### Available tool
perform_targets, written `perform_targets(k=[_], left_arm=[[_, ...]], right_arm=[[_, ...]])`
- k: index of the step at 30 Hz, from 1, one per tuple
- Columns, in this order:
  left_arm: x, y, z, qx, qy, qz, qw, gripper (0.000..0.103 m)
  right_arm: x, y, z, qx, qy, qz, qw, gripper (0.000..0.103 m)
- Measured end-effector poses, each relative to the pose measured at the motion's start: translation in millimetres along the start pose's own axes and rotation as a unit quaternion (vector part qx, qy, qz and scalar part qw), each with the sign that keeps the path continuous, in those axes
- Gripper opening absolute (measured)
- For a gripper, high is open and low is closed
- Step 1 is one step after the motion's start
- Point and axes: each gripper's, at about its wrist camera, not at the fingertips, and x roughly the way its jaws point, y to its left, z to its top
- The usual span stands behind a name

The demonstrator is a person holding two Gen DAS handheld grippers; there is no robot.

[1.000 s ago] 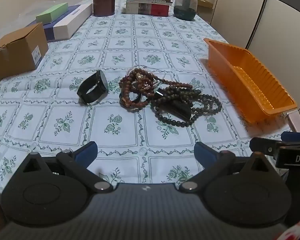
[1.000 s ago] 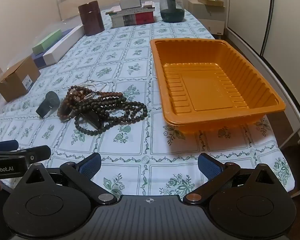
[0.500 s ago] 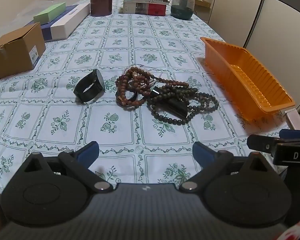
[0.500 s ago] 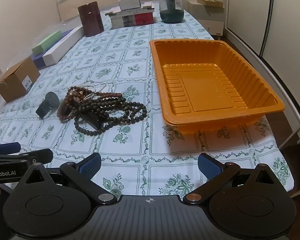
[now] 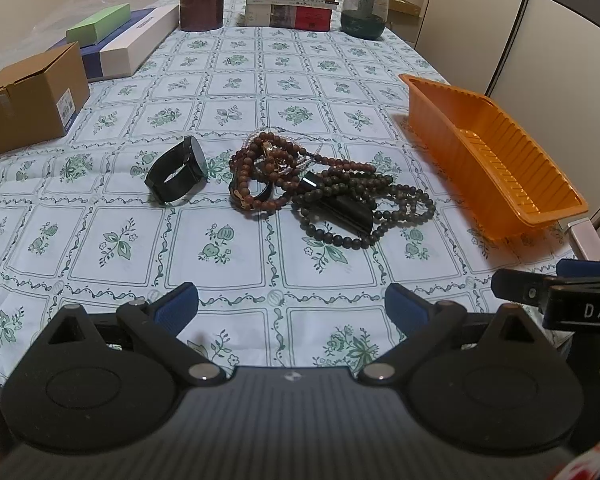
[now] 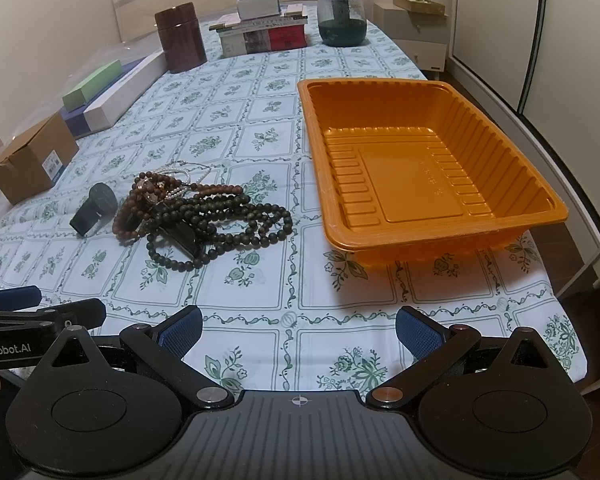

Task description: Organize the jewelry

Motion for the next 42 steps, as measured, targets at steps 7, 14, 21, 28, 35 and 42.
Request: perform_targets(k=[7, 14, 21, 28, 35, 42], left_arm=[[1.0, 0.2, -0.7, -0.003, 0.000, -0.001, 1.0000, 0.099], [1.4, -0.2, -1.0, -0.003, 0.000, 0.000, 1.0000, 0.099], [1.3, -0.7, -0.2, -0.003, -0.002, -0.002, 1.0000, 0.099], [1.5, -1.6, -0.1, -0.004, -0.002, -0.001, 1.0000, 0.099], [0.3, -2.0, -0.2, -0.005, -0.003, -0.001, 1.0000, 0.099], [-0.1, -2.1, -0.6, -0.005, -0.003, -0.001, 1.0000, 0.099]], right_arm=[[-0.3, -0.3, 0.2, 0.000, 0.000, -0.002, 1.000, 0.102], [-0.4, 0.0, 0.3, 0.000, 0.000, -0.002, 1.000, 0.102], [-0.3, -0.5, 0.7, 0.000, -0.001, -0.003, 1.000, 0.102], [-0.3, -0.8, 0.6, 0.000, -0.001, -0.002, 1.000, 0.102], [-0.6, -0.2, 0.7, 0.000, -0.001, -0.002, 1.000, 0.102], [-0.4, -0.2, 0.5, 0.000, -0.001, -0.002, 1.000, 0.102]])
